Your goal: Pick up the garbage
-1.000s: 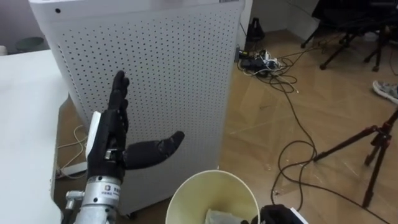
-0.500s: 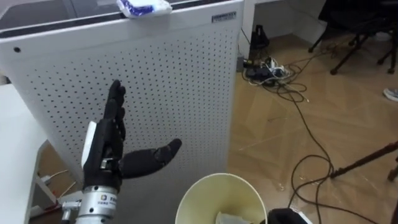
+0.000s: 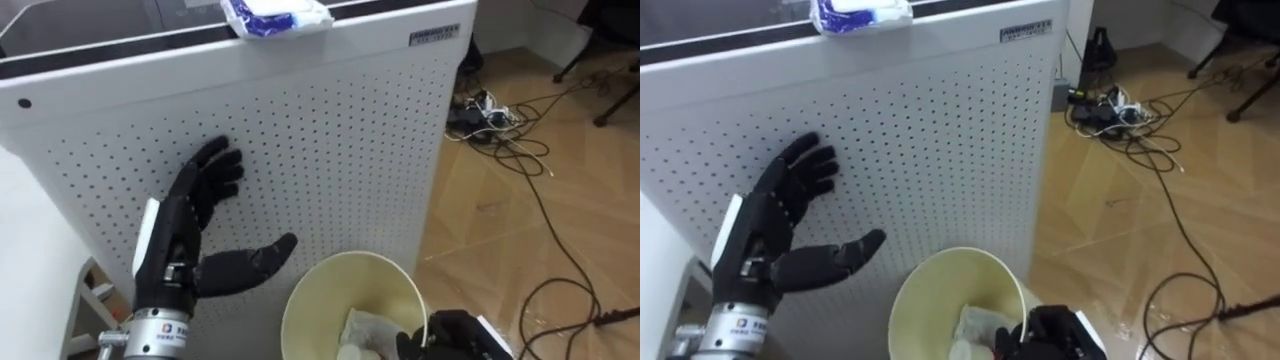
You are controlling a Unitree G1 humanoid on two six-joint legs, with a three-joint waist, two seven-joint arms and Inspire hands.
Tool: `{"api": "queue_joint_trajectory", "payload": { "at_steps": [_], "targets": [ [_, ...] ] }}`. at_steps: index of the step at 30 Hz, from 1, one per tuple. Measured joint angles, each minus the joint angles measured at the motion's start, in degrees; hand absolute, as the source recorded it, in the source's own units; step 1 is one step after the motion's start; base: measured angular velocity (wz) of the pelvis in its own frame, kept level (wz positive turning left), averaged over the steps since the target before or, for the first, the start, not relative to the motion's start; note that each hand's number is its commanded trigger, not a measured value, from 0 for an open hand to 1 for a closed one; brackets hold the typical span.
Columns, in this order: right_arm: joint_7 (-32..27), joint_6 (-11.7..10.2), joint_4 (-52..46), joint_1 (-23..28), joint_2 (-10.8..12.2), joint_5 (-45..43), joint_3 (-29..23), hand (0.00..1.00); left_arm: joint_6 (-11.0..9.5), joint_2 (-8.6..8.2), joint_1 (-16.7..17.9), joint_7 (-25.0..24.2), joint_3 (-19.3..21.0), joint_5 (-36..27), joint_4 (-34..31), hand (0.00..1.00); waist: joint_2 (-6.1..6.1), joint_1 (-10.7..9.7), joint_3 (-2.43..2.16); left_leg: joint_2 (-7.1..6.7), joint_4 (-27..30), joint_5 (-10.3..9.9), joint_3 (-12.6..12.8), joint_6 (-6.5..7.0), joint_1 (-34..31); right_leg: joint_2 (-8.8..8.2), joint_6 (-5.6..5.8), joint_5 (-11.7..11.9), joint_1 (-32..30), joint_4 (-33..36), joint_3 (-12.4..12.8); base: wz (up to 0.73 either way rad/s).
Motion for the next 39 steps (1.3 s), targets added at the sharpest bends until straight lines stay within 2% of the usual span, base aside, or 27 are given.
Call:
{"api": "queue_joint_trajectory", "payload": {
  "at_steps": [1,2,3,4,5,6,9,14,21,24,31,36,39],
  "targets": [
    [0.02,0.0,0.0,0.2,0.0,-0.01,0.07,1.0,-0.1,0.07,0.0,-0.03,-0.15,0.01,-0.06,0.0,0.1,-0.36,0.03,0.22,0.01,0.05,-0.04,-0.05,0.28,0.24,0.01,-0.3,-0.46,-2.94,0.04,0.32],
    [0.29,0.02,0.01,0.32,-0.01,-0.06,0.24,1.0,-0.44,0.01,0.02,-0.06,-0.73,0.26,-0.1,0.0,0.1,-0.35,0.03,0.5,0.01,0.09,-0.09,-0.43,0.71,1.12,0.06,-0.34,-0.73,-11.3,0.34,0.17],
    [0.47,0.02,0.01,0.28,-0.12,-0.32,0.77,1.0,-0.51,-0.07,-0.02,-0.07,-0.79,1.6,-0.2,0.0,-0.23,-0.36,-0.16,0.46,0.09,-0.15,-0.17,-0.77,0.77,2.05,-1.03,2.2,-0.48,-20.11,1.11,0.13],
    [0.54,0.02,0.08,0.45,-0.37,-0.35,0.94,1.0,-0.4,-0.45,0.01,-0.11,-0.87,2.25,-0.2,0.0,0.37,-0.63,-0.33,0.71,0.2,-0.26,-1.03,-1.03,0.82,2.82,-1.6,3.31,0.08,-21.14,1.1,0.15],
    [0.64,0.02,0.09,0.87,-0.57,-0.35,1.14,1.0,-0.38,-0.68,-0.01,-0.21,-0.98,3.48,-0.57,0.0,1.12,-0.53,-0.69,1.49,-0.54,0.07,-1.72,-1.6,1.06,4.15,-2.07,4.31,1.36,-24.52,0.92,0.04],
    [1.19,0.02,0.09,0.86,-0.3,-0.31,1.26,1.0,-0.47,-0.38,-0.03,-0.21,-0.98,4.3,-1.23,0.0,1.1,-0.08,-0.67,1.7,-2.08,0.69,-2.17,-2.38,1.86,5.13,-2.47,5.21,2.17,-26.76,1.06,-0.04],
    [2.51,0.02,0.09,0.84,-0.6,-0.22,1.2,1.0,-0.58,-0.17,-0.03,-0.2,-0.99,5.23,-1.63,0.0,0.69,-0.04,-0.63,2.06,-5.98,2.3,-2.78,-3.17,4.39,6.28,-2.68,6.32,5.03,-31.07,-0.08,0.0],
    [2.92,0.01,0.09,0.77,-1.35,-0.3,1.05,1.0,-0.58,0.43,-0.04,-0.21,-0.98,5.29,-3.53,0.0,0.28,0.05,-0.64,2.81,-8.62,3.48,-3.93,-4.34,5.86,7.35,-3.94,7.76,7.37,-34.99,-1.0,0.07],
    [2.75,0.01,0.07,0.74,-1.29,-2.67,0.54,1.0,-1.74,0.49,0.06,-0.2,-0.44,13.36,-6.21,0.0,-0.38,0.49,-0.7,3.77,-10.52,4.34,-4.19,-5.71,6.98,8.79,-5.24,8.46,9.22,-38.1,-1.37,0.0],
    [2.69,-0.02,0.06,0.75,-1.39,-2.66,0.54,1.0,-3.54,0.49,0.22,-0.16,-0.45,14.23,-6.35,0.0,-0.8,0.76,-0.89,3.88,-11.43,4.41,-4.21,-5.99,7.52,8.95,-5.42,8.57,9.42,-38.83,-1.6,0.0],
    [3.0,-0.03,0.36,0.96,-1.43,-2.81,0.4,1.0,-6.44,0.48,0.28,1.21,-0.41,19.85,-6.42,0.0,-1.21,1.49,-0.87,3.77,-12.51,4.41,-5.6,-6.22,8.96,9.41,-5.4,8.94,12.74,-42.07,-2.92,0.11],
    [5.29,-0.03,0.32,1.52,-1.4,-5.48,-1.27,1.0,-8.42,0.46,2.98,1.3,3.29,19.88,-9.03,0.0,-1.12,2.09,-1.03,3.58,-14.43,4.61,-5.59,-6.6,10.76,9.54,-5.43,8.94,13.76,-42.95,-2.76,-0.04],
    [5.4,-0.03,0.31,1.62,-1.5,-7.14,-1.8,1.0,-8.45,0.46,4.59,1.25,4.72,19.86,-9.77,0.0,-1.02,2.09,-1.31,3.52,-15.14,4.68,-5.7,-6.73,11.76,9.66,-5.48,8.91,14.69,-43.72,-2.97,0.01]
  ]
}}
